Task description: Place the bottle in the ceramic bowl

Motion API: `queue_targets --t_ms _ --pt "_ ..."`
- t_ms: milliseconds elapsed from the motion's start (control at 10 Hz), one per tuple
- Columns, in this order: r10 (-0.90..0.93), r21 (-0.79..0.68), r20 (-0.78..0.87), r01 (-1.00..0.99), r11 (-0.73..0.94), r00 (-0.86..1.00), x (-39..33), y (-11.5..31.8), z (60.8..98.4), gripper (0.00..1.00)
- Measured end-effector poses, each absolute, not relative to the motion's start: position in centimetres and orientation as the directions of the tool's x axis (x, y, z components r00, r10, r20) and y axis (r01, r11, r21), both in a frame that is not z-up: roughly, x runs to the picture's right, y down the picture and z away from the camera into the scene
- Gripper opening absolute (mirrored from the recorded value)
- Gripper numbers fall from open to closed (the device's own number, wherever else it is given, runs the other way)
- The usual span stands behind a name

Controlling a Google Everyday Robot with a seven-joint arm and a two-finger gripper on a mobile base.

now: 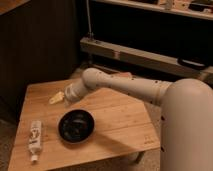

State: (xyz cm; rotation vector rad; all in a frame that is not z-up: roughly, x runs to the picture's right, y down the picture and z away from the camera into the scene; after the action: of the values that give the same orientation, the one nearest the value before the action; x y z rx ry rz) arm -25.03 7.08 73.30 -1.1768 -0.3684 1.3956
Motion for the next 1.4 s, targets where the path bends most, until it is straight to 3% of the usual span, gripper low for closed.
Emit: queue_targets --t_ms 800,1100,1400 --pt "0.892 -0.797 -0.414 -0.545 -0.260 0.180 -25.5 7.4 72.9 0.65" --pt "0.877 -0.828 -0.417 -0.498 -0.257 0.239 -26.1 3.5 72.7 0.65" --pt "0.860 -0.852 -0.431 -0.437 -0.289 0.271 -26.8 2.4 73.1 0.65"
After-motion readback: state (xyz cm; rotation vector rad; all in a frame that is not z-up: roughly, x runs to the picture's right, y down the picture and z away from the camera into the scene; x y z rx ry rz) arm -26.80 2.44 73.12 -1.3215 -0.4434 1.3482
